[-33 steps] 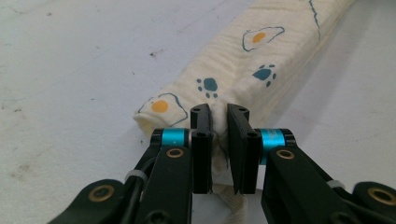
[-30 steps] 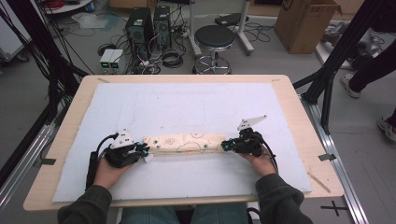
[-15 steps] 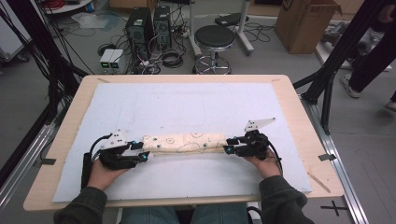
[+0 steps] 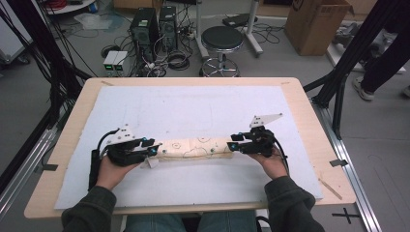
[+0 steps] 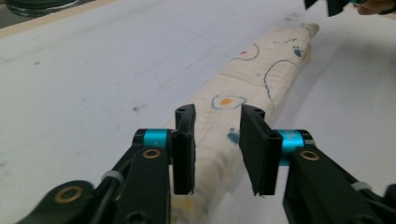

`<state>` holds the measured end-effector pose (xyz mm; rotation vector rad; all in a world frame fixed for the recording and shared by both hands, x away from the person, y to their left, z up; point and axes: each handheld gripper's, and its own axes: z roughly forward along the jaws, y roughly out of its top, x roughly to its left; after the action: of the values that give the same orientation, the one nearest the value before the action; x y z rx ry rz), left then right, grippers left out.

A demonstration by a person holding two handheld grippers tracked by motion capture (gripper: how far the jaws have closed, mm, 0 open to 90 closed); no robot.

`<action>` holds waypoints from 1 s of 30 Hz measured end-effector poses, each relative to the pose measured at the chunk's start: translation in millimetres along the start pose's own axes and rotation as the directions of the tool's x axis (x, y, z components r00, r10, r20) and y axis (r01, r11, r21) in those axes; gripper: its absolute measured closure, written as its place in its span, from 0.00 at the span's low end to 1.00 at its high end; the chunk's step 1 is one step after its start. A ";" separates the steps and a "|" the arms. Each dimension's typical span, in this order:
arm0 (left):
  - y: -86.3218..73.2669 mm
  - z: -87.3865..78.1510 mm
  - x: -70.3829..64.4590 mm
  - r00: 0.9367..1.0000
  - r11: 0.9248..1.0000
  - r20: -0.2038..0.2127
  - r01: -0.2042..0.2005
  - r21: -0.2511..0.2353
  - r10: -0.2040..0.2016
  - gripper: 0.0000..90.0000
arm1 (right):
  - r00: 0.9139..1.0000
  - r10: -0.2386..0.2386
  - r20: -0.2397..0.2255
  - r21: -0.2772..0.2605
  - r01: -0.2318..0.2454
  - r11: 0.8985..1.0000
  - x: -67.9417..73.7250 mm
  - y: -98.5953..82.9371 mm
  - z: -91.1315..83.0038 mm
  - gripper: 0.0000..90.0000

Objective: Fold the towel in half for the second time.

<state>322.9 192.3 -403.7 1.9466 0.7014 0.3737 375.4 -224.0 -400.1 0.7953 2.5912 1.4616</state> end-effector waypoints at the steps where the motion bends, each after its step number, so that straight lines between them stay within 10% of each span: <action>1: 2.0 4.9 -1.1 1.000 1.000 0.011 -0.010 0.006 0.010 0.78 | 1.000 0.001 -0.006 0.005 -0.001 1.000 0.0 3.4 4.7 0.64; 6: 3.7 25.0 -6.6 0.997 0.996 0.070 -0.047 0.074 0.042 0.76 | 1.000 -0.007 -0.025 0.038 0.008 0.999 -1.1 16.2 30.6 0.64; 16: -7.3 36.4 7.2 0.999 0.980 0.006 -0.043 0.194 0.043 0.74 | 0.999 -0.038 -0.027 0.165 0.042 0.985 -0.4 14.8 66.4 0.58; 30: -25.8 23.6 20.3 0.999 0.976 0.046 0.004 0.217 -0.015 0.59 | 0.995 -0.098 0.024 0.205 0.091 0.975 3.6 -8.4 51.9 0.52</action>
<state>343.4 196.9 -438.3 2.1502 0.7458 0.2520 384.3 -185.3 -434.6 0.6967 2.7427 1.1616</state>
